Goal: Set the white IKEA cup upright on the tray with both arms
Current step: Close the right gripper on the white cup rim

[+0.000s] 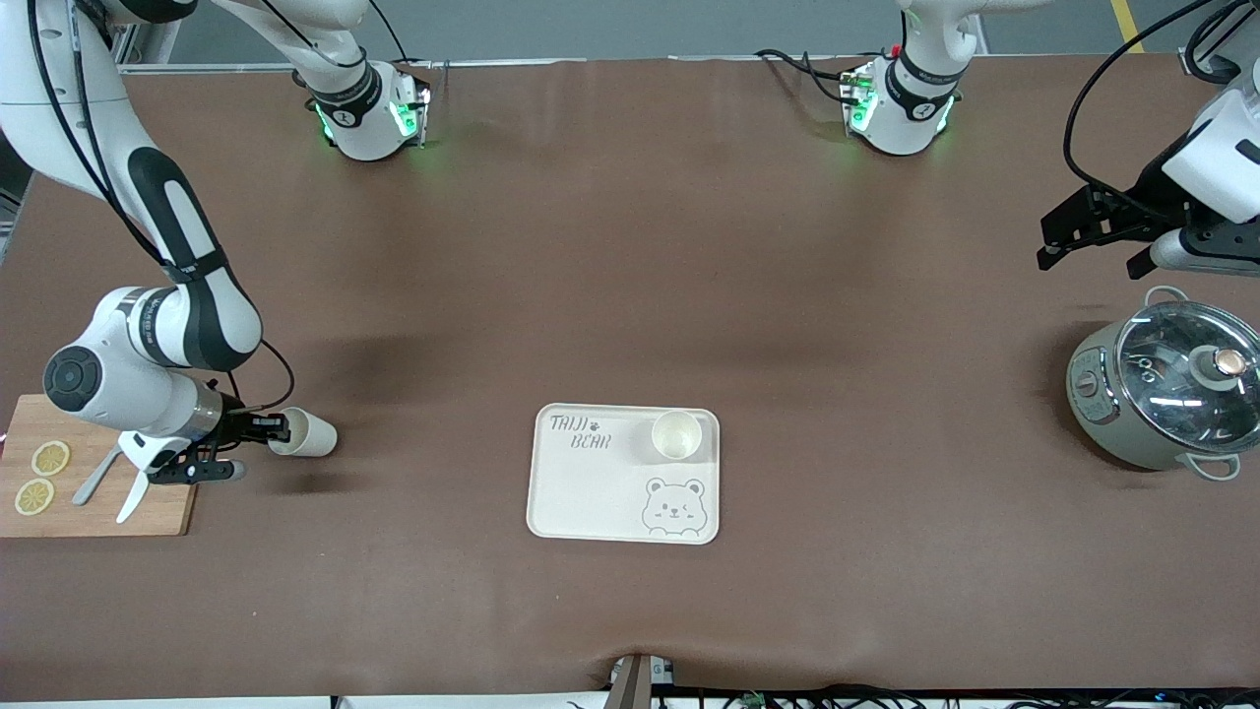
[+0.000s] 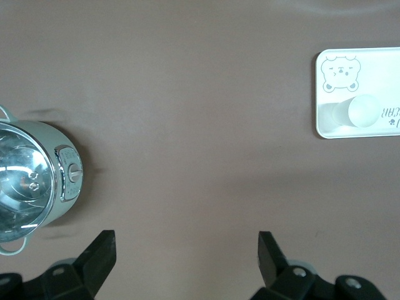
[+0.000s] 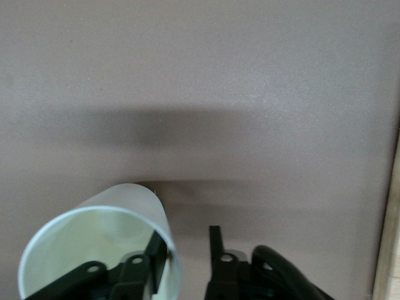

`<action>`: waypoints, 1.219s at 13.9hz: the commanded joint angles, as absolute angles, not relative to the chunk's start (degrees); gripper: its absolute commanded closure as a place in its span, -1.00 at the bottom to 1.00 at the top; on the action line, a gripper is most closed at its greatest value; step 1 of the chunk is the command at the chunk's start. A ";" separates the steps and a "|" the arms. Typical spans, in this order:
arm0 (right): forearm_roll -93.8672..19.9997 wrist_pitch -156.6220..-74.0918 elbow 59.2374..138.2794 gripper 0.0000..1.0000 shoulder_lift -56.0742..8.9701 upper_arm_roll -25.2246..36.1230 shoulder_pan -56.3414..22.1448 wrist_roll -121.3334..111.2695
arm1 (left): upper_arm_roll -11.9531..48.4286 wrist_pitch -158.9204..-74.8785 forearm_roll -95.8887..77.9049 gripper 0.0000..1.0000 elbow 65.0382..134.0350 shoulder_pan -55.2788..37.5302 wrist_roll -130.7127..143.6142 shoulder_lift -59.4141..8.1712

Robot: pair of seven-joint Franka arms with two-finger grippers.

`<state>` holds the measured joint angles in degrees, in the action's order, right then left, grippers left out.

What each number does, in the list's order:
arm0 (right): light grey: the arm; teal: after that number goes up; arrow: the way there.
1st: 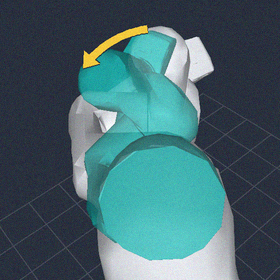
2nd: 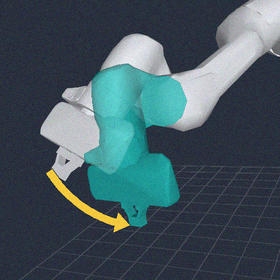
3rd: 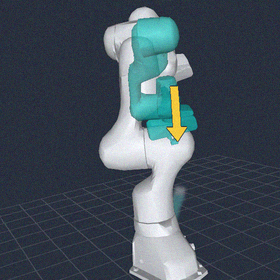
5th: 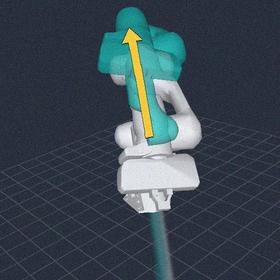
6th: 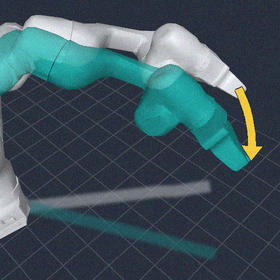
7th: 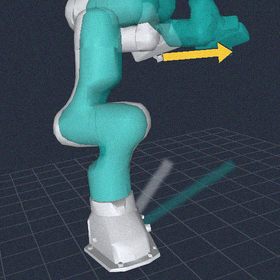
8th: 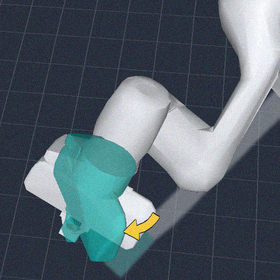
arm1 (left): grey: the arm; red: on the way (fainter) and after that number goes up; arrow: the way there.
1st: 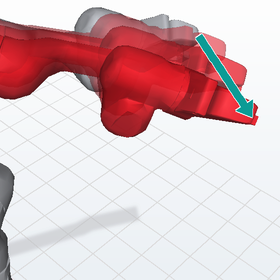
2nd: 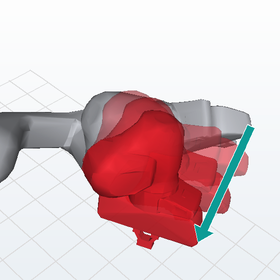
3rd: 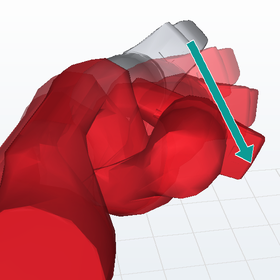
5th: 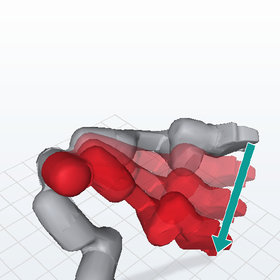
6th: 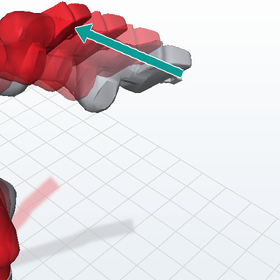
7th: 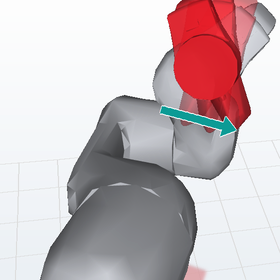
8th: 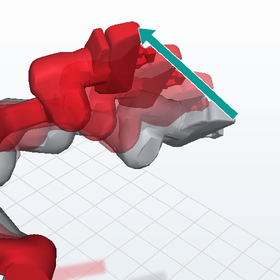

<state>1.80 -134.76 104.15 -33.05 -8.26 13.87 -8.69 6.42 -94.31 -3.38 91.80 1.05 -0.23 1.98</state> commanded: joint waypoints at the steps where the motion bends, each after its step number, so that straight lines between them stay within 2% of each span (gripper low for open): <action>1: 2.81 -134.12 104.33 0.65 -32.26 -8.70 14.06 -7.82 | 6.59 -94.57 -4.66 -1.00 91.58 1.49 -1.23 2.20; 3: 2.72 -134.12 104.24 0.76 -32.26 -8.79 13.98 -7.65 | 6.59 -94.57 -4.66 -1.00 91.58 1.49 -1.23 2.20; 7: 2.64 -133.59 104.15 0.83 -32.26 -8.88 13.97 -7.38 | 6.59 -94.57 -4.66 -1.00 91.58 1.49 -1.23 2.20; 9: 2.46 -133.59 104.15 0.96 -32.26 -8.88 13.97 -7.38 | 6.59 -94.57 -4.66 -1.00 91.58 1.49 -1.23 2.20; 17: 2.37 -131.59 103.63 0.96 -30.68 -8.88 13.97 -7.03 | 6.59 -94.57 -4.66 -1.00 91.58 1.49 -1.14 2.20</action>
